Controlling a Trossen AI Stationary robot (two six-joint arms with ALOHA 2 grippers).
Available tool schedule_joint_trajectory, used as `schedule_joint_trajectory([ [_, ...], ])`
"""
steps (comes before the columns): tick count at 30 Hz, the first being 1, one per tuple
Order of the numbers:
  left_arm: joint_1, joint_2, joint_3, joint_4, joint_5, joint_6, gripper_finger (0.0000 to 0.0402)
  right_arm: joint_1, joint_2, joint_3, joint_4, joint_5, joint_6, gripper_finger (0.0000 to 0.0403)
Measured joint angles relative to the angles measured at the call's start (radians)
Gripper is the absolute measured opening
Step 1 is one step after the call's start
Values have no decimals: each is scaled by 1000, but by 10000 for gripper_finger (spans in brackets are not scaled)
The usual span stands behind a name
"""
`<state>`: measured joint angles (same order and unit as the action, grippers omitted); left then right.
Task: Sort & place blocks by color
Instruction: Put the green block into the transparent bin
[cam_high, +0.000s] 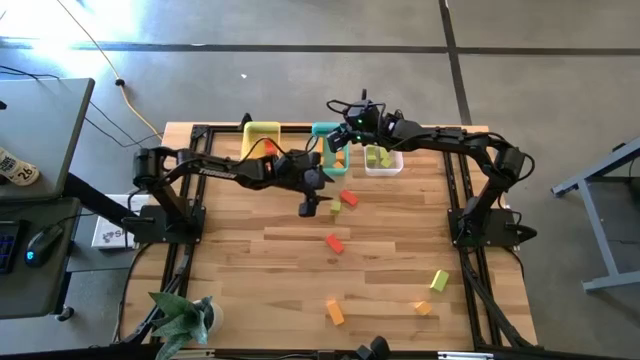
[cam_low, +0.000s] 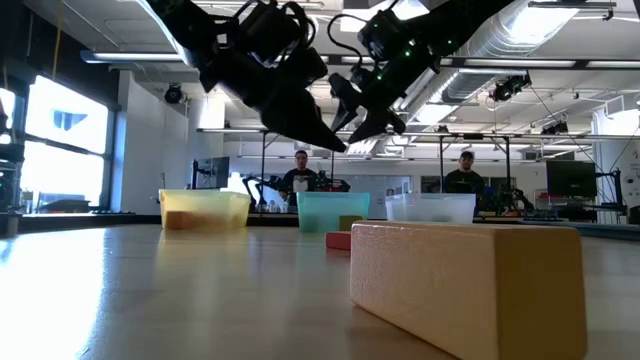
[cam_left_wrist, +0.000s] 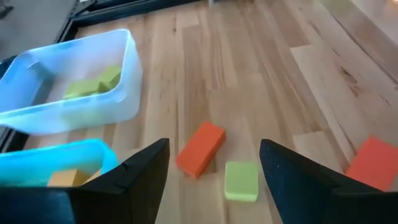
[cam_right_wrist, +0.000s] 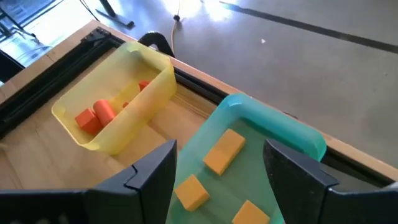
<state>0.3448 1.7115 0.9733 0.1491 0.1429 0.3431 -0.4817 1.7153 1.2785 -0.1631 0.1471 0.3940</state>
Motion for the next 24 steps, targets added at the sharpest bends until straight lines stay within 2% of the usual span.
schedule_joint_trajectory([
  [11, -16, 147, 82, -8, 37, -21, 239, 0, 0, 0, -43, -2, 36, 225],
  [24, -18, 181, 96, -47, 56, 8, 239, 0, 0, 0, -58, 0, 28, 225],
])
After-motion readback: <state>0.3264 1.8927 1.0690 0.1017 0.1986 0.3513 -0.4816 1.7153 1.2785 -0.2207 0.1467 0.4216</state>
